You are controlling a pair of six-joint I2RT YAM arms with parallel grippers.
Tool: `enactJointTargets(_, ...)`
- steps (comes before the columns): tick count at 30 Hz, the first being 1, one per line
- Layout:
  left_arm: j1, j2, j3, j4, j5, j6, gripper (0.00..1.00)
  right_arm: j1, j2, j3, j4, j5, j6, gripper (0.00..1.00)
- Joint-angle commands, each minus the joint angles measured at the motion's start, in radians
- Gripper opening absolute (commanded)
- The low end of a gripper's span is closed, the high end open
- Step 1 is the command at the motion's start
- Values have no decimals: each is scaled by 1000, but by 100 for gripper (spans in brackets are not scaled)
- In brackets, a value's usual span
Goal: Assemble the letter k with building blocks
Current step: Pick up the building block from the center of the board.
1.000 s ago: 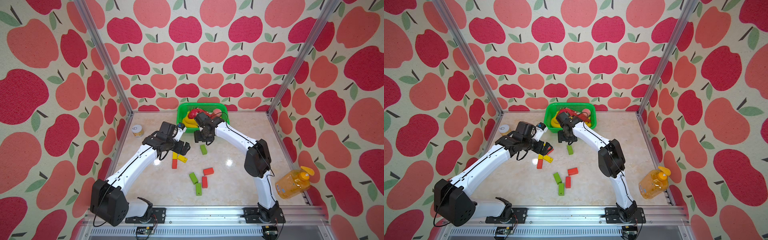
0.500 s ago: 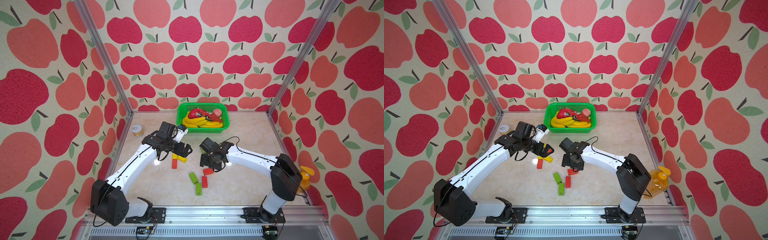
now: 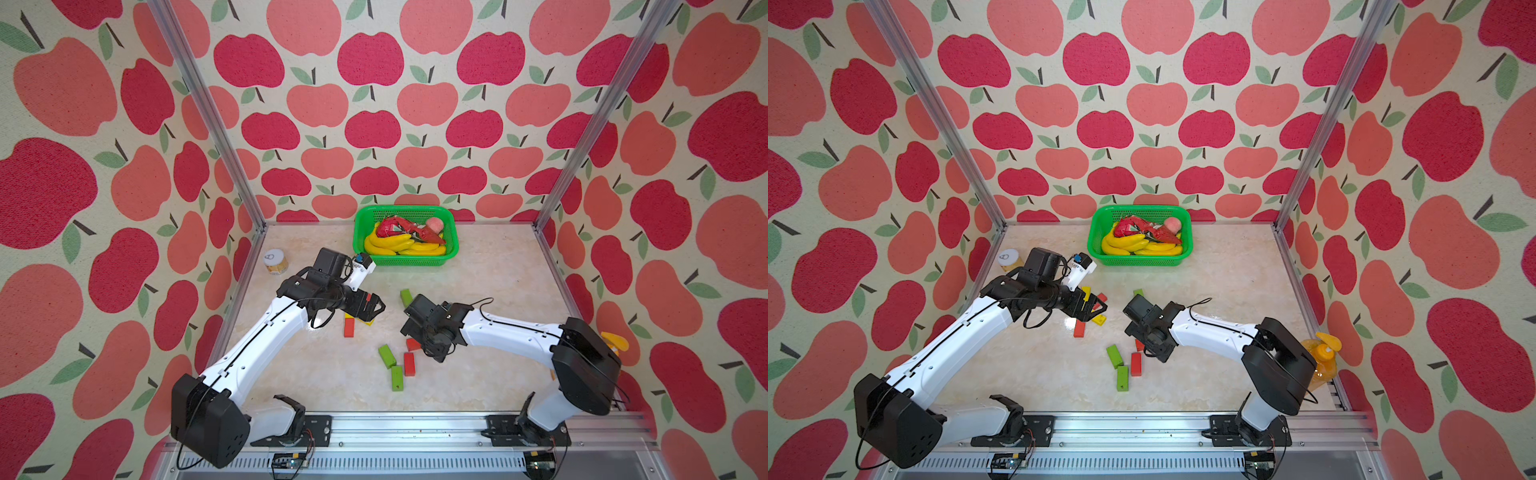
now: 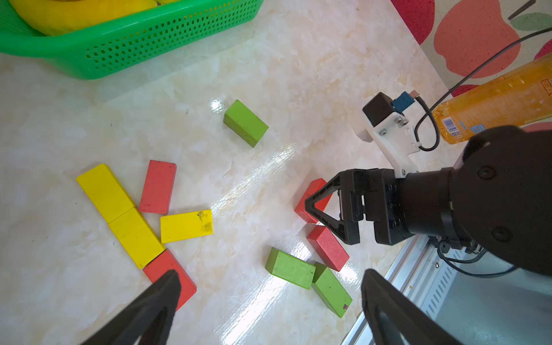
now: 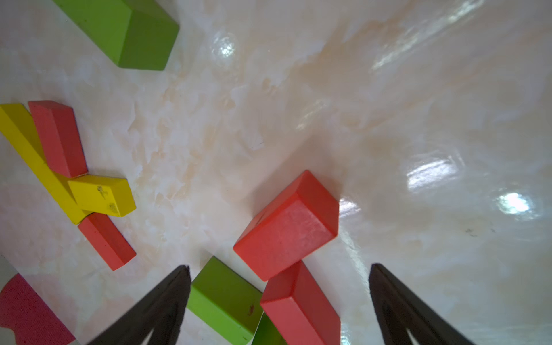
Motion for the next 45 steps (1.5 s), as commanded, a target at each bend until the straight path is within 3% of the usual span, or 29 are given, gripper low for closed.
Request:
enactJointTargets(1,-3,-3,-17,-7,2,5,98,-12,-20,-12,31,27,96,95)
enactJointTargets(15,0,11,-16,-2,-4,9,98,-52,79,1,39,-56,96,82)
enactJointTargets(17,-1,12,-17,-4,-5,10,98,-57,79,-16,57,-65,96,73)
enactJointTargets(22,-2,11,-15,-4,-12,12,98,-81,71,-41,80,-81,70,37)
enactJointTargets(26,2,7,-12,-8,-29,17,98,-107,63,-42,64,-85,9,23)
enactJointTargets(29,10,-2,-13,-10,-42,21,98,-151,52,-35,70,-85,-111,22)
enactJointTargets(31,17,-4,-16,-10,-53,22,98,-200,53,-4,84,-98,-282,22)
enactJointTargets(34,27,-1,-15,-11,-67,26,98,-260,107,145,-28,-118,-581,22)
enactJointTargets(39,49,16,-12,-16,-82,32,98,-288,262,404,-193,-177,-958,21)
enactJointTargets(45,100,28,-11,-16,-100,35,98,-293,374,521,-264,-232,-1120,19)
